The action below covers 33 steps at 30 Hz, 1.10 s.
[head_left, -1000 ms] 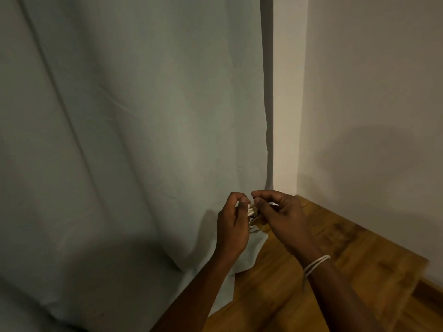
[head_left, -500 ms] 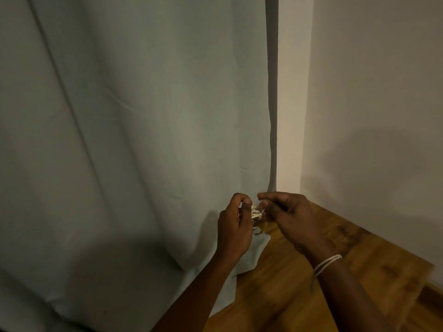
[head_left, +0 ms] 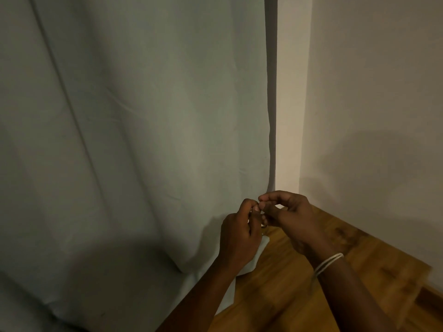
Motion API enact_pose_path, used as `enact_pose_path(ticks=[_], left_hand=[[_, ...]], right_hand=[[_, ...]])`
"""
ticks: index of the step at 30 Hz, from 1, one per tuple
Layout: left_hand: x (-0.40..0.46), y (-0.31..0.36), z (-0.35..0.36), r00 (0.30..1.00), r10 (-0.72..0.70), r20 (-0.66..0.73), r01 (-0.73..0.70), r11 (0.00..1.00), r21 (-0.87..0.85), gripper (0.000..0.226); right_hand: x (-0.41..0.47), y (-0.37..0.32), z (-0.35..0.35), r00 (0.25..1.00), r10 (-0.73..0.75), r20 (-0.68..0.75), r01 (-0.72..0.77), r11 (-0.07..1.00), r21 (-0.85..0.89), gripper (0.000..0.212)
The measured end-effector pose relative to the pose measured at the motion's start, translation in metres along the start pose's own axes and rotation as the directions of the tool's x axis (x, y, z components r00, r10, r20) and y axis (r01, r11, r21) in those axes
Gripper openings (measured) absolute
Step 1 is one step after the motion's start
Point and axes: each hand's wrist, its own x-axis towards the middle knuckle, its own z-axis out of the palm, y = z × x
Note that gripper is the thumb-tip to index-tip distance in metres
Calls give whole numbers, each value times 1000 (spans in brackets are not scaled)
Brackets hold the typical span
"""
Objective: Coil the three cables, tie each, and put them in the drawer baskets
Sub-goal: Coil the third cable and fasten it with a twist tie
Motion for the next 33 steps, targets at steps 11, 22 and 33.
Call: enact_pose_path(ticks=[11,22,33], left_hand=[[-2,0,-3,999,4,-40,-2,999,44,38],[-1,0,-12,999,33,-36,-30,996,84,28],[-3,-7,-12,998,49,-42,-47,997,58,42]], right_hand=[[-1,2,5,988,155,12,-154,970,187,10],[0,3,10,984,170,49,-177,958,227,12],[3,5,13,983,165,75,-177,965,195,11]])
